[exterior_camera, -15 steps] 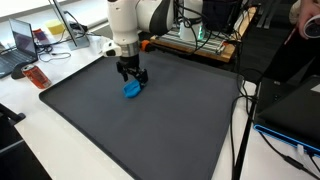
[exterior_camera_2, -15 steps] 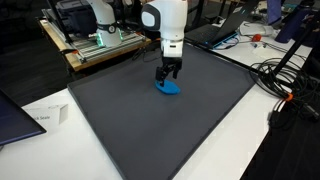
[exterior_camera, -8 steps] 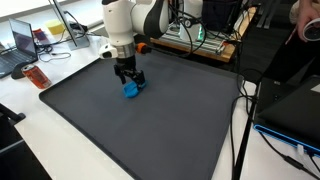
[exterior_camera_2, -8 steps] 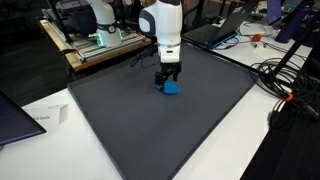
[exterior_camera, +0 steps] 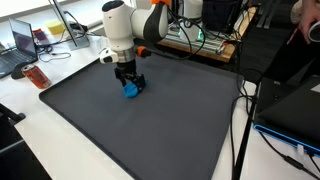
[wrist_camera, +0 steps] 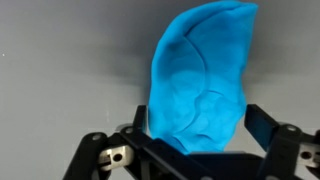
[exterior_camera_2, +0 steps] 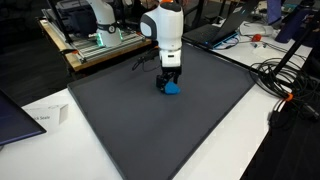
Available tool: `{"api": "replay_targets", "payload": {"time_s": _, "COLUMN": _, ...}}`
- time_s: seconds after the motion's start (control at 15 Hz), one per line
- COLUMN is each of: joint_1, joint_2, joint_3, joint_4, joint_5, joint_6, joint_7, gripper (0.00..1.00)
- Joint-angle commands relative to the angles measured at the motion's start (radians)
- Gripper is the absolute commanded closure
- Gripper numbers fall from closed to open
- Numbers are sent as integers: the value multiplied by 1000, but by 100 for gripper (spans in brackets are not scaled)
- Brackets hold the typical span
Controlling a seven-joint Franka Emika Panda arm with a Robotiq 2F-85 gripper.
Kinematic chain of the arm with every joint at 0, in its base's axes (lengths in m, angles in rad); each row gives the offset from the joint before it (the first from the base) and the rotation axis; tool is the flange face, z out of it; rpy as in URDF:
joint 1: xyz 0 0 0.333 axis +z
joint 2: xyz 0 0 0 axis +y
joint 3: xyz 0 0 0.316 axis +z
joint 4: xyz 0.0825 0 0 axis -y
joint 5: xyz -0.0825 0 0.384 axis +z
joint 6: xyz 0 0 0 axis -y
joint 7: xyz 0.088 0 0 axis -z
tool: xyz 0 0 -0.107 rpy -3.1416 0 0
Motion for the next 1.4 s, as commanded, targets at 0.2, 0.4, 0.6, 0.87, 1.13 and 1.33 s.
{"api": "replay_targets", "payload": {"time_s": 0.2, "joint_1": 62, "joint_2": 51, "joint_3": -58, "joint_4": 53, "joint_5": -41, "joint_6": -34, "joint_7": 27, "gripper": 0}}
{"api": "replay_targets", "payload": {"time_s": 0.4, "joint_1": 90, "joint_2": 63, "joint_3": -83, "joint_4": 66, "joint_5": -60, "joint_6": -52, "joint_7": 45, "gripper": 27}}
{"api": "replay_targets", "payload": {"time_s": 0.6, "joint_1": 124, "joint_2": 57, "joint_3": -110, "joint_4": 75, "joint_5": -88, "joint_6": -79, "joint_7": 72, "gripper": 39}}
{"api": "replay_targets", "payload": {"time_s": 0.87, "joint_1": 137, "joint_2": 40, "joint_3": -112, "joint_4": 88, "joint_5": -106, "joint_6": -147, "joint_7": 83, "gripper": 65}}
{"api": "replay_targets", "payload": {"time_s": 1.13, "joint_1": 126, "joint_2": 5, "joint_3": -96, "joint_4": 94, "joint_5": -104, "joint_6": -218, "joint_7": 68, "gripper": 91}}
{"api": "replay_targets", "payload": {"time_s": 1.33, "joint_1": 122, "joint_2": -30, "joint_3": -91, "joint_4": 82, "joint_5": -103, "joint_6": -253, "joint_7": 64, "gripper": 100}}
